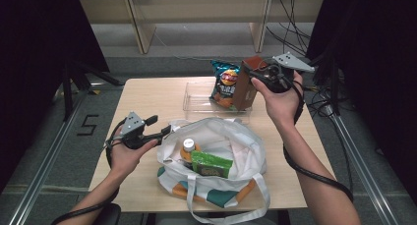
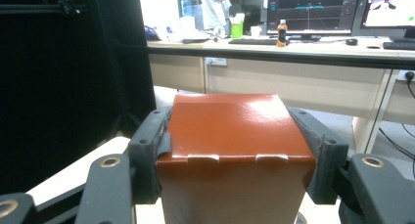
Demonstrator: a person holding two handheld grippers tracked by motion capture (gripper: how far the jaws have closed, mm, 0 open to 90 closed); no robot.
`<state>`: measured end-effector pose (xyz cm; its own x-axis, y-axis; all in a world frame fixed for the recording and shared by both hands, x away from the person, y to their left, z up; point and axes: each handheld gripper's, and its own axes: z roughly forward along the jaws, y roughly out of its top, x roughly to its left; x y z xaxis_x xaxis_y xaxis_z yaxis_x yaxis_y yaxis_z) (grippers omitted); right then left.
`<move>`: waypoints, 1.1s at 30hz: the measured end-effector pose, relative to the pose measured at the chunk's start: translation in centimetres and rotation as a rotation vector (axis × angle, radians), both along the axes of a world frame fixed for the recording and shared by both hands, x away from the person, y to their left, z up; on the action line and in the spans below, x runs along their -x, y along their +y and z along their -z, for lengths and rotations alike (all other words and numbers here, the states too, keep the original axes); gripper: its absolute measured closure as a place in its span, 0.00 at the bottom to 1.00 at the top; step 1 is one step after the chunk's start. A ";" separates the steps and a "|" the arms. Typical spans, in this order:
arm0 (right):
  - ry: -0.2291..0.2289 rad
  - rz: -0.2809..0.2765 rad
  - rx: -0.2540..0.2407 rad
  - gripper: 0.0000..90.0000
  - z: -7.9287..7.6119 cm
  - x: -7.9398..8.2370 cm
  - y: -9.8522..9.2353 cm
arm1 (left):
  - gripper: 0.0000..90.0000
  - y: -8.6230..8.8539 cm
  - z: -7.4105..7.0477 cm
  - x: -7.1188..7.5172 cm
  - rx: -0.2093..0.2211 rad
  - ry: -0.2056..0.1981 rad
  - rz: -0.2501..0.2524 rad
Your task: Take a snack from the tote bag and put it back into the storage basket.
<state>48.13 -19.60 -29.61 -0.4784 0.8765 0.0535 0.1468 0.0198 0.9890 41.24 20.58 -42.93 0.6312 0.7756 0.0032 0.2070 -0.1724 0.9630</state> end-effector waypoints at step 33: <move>0.063 0.110 0.007 0.44 2.0 -2.9 1.1 | 0.38 0.1 0.0 -0.1 0.014 -0.007 0.007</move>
